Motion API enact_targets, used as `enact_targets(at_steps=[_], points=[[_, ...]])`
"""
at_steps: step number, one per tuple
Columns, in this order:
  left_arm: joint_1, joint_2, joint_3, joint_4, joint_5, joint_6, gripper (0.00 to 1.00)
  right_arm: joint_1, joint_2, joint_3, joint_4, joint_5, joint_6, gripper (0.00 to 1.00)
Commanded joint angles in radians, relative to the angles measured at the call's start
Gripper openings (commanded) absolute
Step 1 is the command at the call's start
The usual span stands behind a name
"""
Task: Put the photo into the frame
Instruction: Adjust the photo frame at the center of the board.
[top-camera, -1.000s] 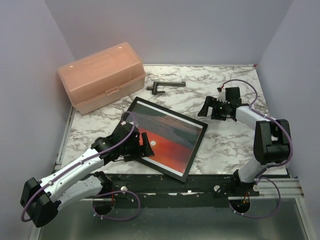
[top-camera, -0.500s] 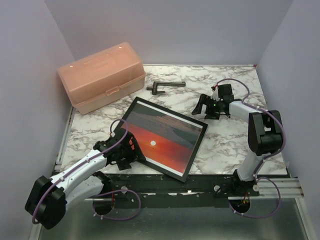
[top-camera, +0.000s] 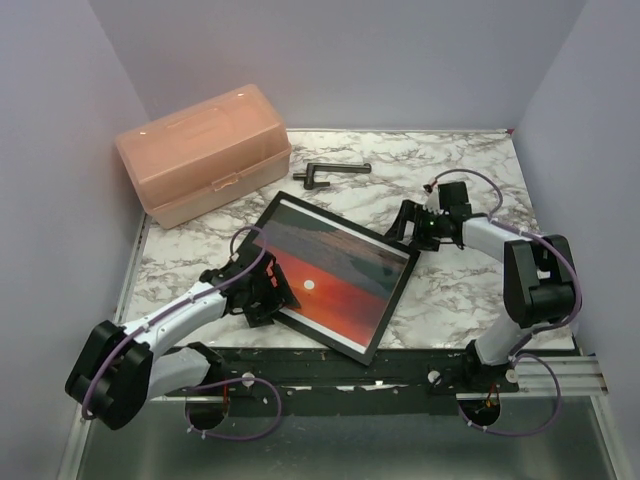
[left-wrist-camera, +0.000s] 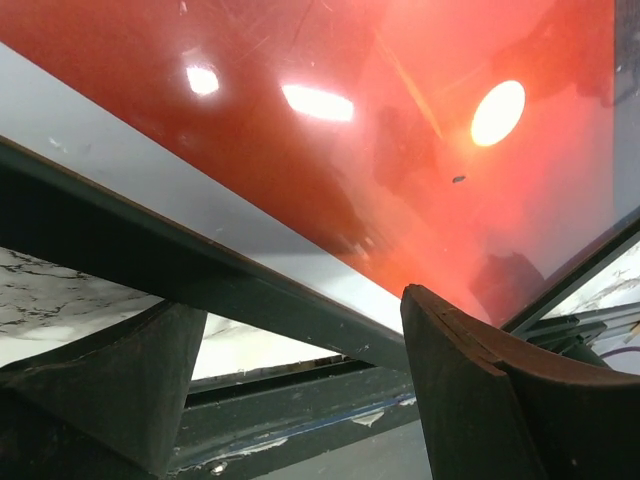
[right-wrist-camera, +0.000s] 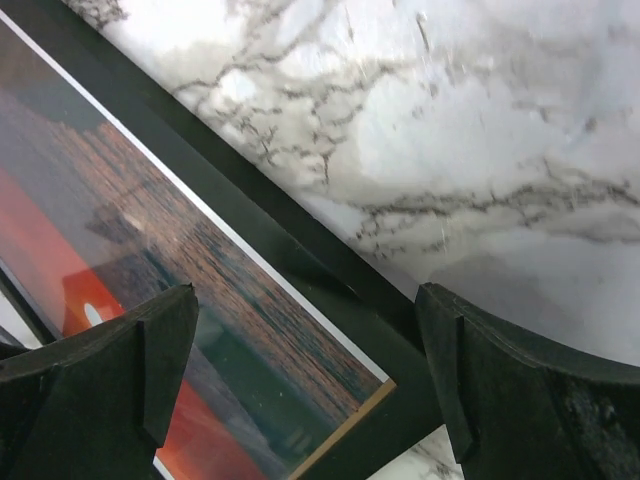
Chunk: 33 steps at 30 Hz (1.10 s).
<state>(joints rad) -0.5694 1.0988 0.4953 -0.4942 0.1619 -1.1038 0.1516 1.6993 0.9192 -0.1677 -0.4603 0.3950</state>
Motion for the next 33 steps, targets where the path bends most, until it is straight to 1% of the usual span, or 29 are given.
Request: enact_targets(at_steps=[1,10,12,16,20,25,33], points=[[0.006,0.063,0.031,0.118,0.024,0.045,0.78,0.011,-0.037,-0.133,-0.180,-0.048,0.029,1.00],[-0.001,0.162,0.092,0.167,0.087,0.079,0.77,0.020,-0.249,-0.319,-0.243,-0.145,0.111,1.00],[-0.007,0.192,0.111,0.177,0.101,0.086,0.77,0.049,-0.293,-0.346,-0.246,-0.148,0.145,1.00],[-0.033,0.262,0.165,0.176,0.119,0.102,0.77,0.139,-0.351,-0.346,-0.258,-0.156,0.229,1.00],[-0.049,0.330,0.235,0.171,0.128,0.124,0.77,0.184,-0.409,-0.400,-0.246,-0.147,0.288,1.00],[-0.055,0.433,0.353,0.136,0.139,0.176,0.77,0.193,-0.477,-0.459,-0.276,-0.144,0.302,1.00],[-0.063,0.573,0.528,0.091,0.178,0.238,0.78,0.211,-0.553,-0.462,-0.351,-0.147,0.307,1.00]])
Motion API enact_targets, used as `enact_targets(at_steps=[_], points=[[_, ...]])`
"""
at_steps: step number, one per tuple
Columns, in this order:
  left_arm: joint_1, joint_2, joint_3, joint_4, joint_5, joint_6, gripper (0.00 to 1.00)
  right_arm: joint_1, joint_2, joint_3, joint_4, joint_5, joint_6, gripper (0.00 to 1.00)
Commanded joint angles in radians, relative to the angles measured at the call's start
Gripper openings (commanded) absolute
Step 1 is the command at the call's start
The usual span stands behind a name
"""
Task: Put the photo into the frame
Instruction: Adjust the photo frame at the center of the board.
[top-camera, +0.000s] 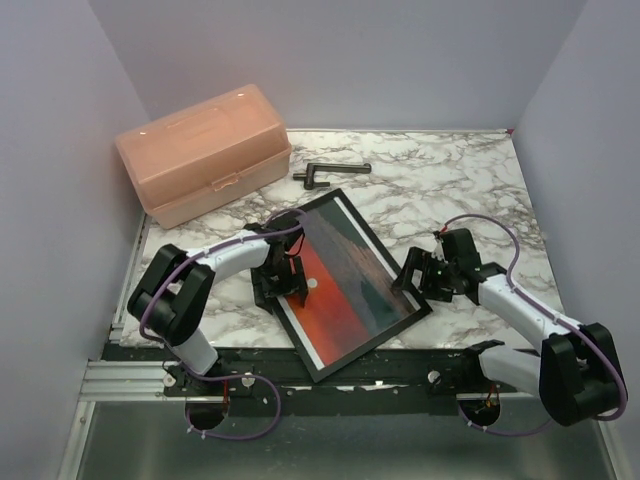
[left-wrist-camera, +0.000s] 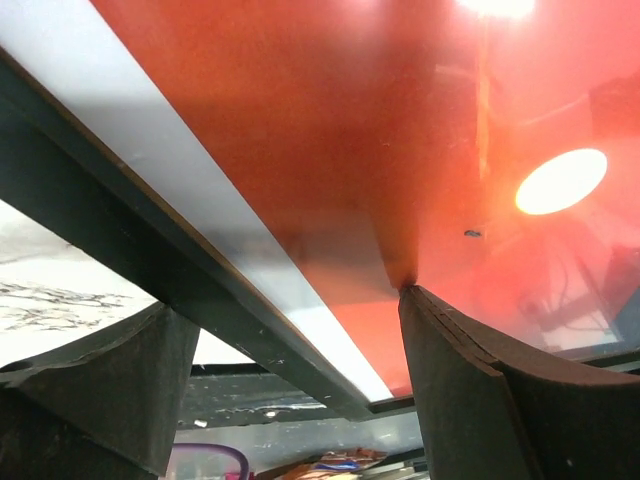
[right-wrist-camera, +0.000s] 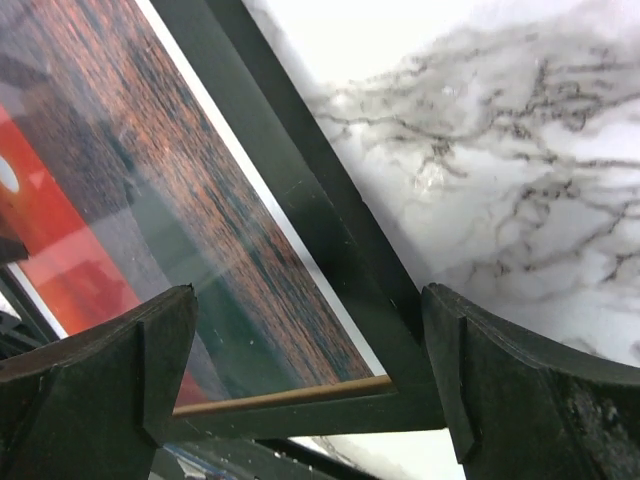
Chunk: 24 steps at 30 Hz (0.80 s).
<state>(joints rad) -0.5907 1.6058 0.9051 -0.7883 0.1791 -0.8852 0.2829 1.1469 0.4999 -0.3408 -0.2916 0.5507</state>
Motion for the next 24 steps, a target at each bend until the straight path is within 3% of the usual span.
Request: enact_targets(at_steps=[1,11,17,24], points=[[-0.043,0.081,0.136,0.380,0.165,0.026,0.78,0.082,-0.010,-0.039,-0.191,-0.312,0.149,1.00],[-0.079,0.249,0.398,0.301,0.206,0.073,0.78,0.109,-0.013,-0.007,-0.243,-0.334,0.127,1.00],[-0.087,0.293,0.447,0.265,0.218,0.101,0.80,0.152,0.004,0.029,-0.234,-0.368,0.121,1.00],[-0.087,0.269,0.467,0.127,0.053,0.191,0.90,0.216,0.070,0.088,-0.226,-0.365,0.096,1.00]])
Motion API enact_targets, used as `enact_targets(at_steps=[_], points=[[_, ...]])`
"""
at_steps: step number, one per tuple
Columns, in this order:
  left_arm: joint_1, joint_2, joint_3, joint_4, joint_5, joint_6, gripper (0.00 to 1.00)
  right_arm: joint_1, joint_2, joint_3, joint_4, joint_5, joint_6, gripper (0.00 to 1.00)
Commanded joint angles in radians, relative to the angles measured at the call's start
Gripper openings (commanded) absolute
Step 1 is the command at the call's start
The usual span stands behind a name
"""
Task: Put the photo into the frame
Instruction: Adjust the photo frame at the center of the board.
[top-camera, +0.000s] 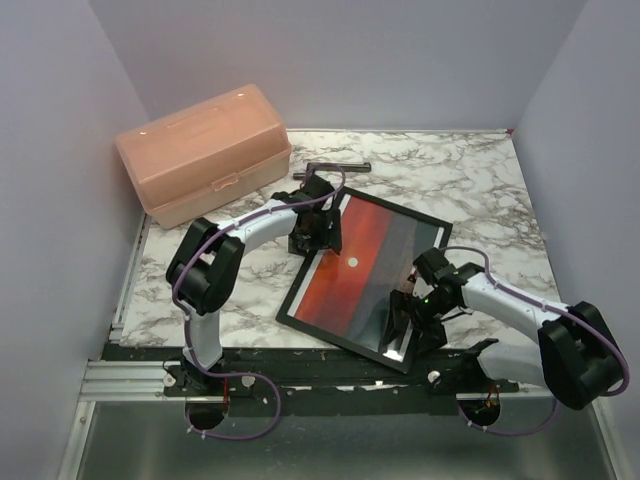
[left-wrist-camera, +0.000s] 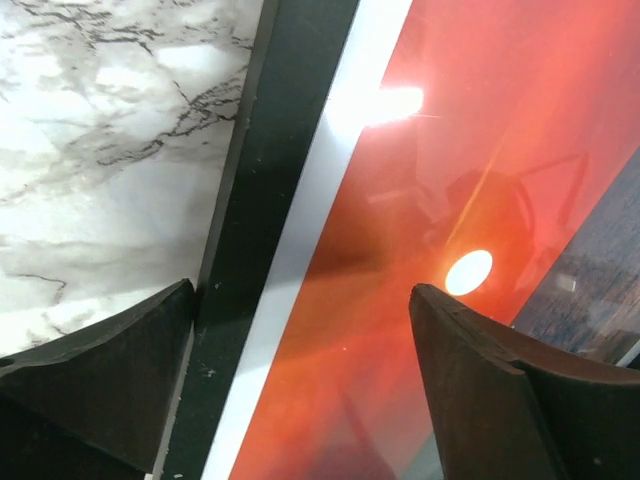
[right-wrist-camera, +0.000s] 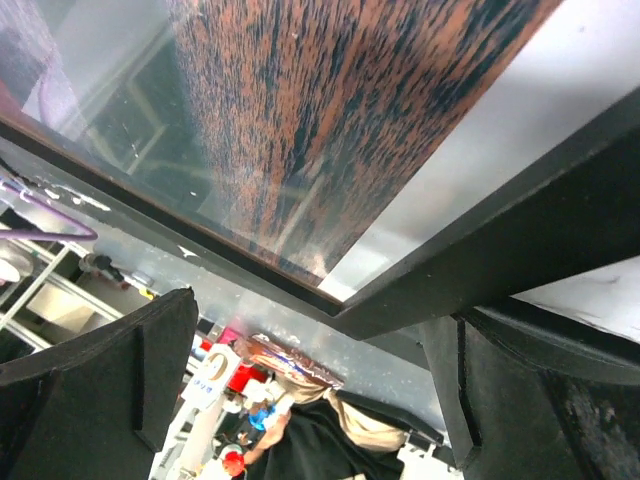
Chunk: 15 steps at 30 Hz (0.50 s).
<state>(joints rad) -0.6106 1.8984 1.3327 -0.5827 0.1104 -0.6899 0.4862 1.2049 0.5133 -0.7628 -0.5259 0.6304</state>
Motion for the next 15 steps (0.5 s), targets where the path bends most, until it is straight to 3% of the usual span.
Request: enact_targets(at_steps=[1,5,9,12,15], points=[[-0.068,-0.033,0.048,-0.105,0.081,0.008,0.92,0.011,0.017,0.091,0.185,-0.116,0.010,1.00],[-0.067,-0.080,0.082,-0.247,-0.118,0.045,0.98,0.012,0.040,0.171,0.127,-0.058,-0.017,1.00],[-0.066,-0.130,0.098,-0.380,-0.322,0.062,0.98,0.012,0.055,0.222,0.090,-0.019,-0.035,1.00],[-0.066,-0.191,0.069,-0.418,-0.367,0.064,0.98,0.012,0.062,0.248,0.085,-0.014,-0.049,1.00],[-0.067,-0.293,-0.021,-0.386,-0.316,0.048,0.98,0.012,0.061,0.281,0.111,0.001,-0.055,1.00]])
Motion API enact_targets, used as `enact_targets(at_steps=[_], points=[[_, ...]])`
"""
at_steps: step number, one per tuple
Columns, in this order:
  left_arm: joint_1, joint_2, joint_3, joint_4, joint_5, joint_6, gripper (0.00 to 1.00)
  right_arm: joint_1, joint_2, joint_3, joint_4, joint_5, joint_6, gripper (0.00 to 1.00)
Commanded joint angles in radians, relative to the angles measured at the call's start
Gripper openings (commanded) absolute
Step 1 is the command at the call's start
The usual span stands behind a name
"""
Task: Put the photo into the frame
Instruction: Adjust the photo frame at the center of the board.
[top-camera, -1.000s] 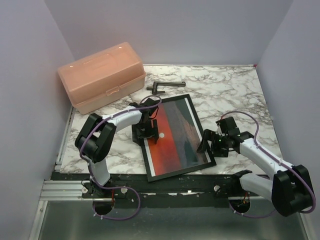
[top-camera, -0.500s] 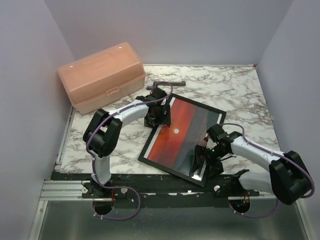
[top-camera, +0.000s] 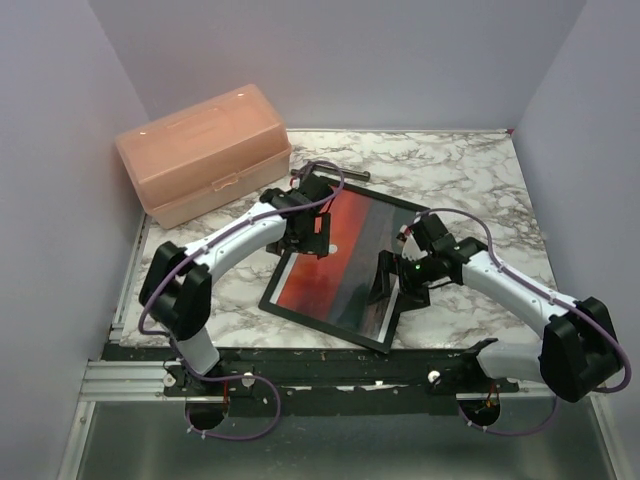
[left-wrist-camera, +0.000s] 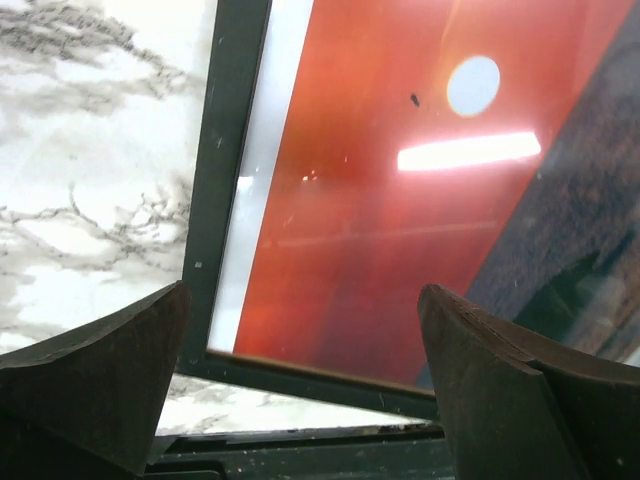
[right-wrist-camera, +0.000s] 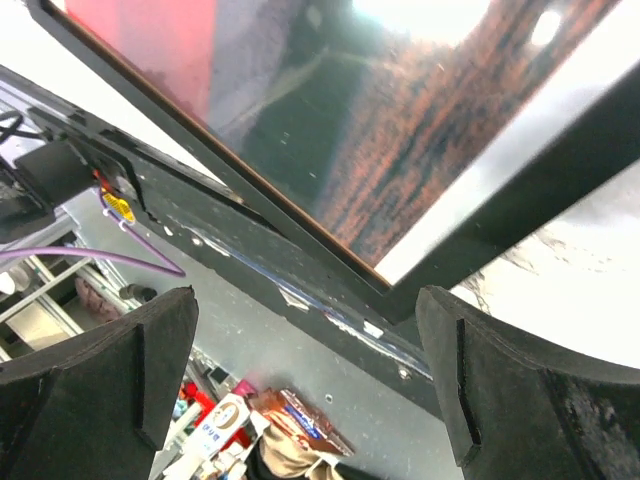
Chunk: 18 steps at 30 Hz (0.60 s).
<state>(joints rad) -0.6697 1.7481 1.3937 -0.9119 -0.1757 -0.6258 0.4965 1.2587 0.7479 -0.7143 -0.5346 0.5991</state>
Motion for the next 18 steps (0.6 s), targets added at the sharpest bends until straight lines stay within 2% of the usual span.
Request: enact_targets(at_steps=[1,5,12,18], points=[[-0.008,-0.180,-0.116,-0.042,0.005,-0.030,0.99,0.001,0.008,0.059,0.077,0.023,-0.019,1.00],[-0.007,-0.316,-0.286,0.039,0.137,-0.102,0.98,0.001,0.079,0.171,0.094,0.099,-0.008,1.00],[-0.007,-0.540,-0.593,0.212,0.360,-0.286,0.98,-0.015,0.367,0.491,0.005,0.239,-0.117,1.00],[-0.007,-0.664,-0.805,0.399,0.468,-0.431,0.97,-0.101,0.569,0.742,0.018,0.241,-0.148,1.00]])
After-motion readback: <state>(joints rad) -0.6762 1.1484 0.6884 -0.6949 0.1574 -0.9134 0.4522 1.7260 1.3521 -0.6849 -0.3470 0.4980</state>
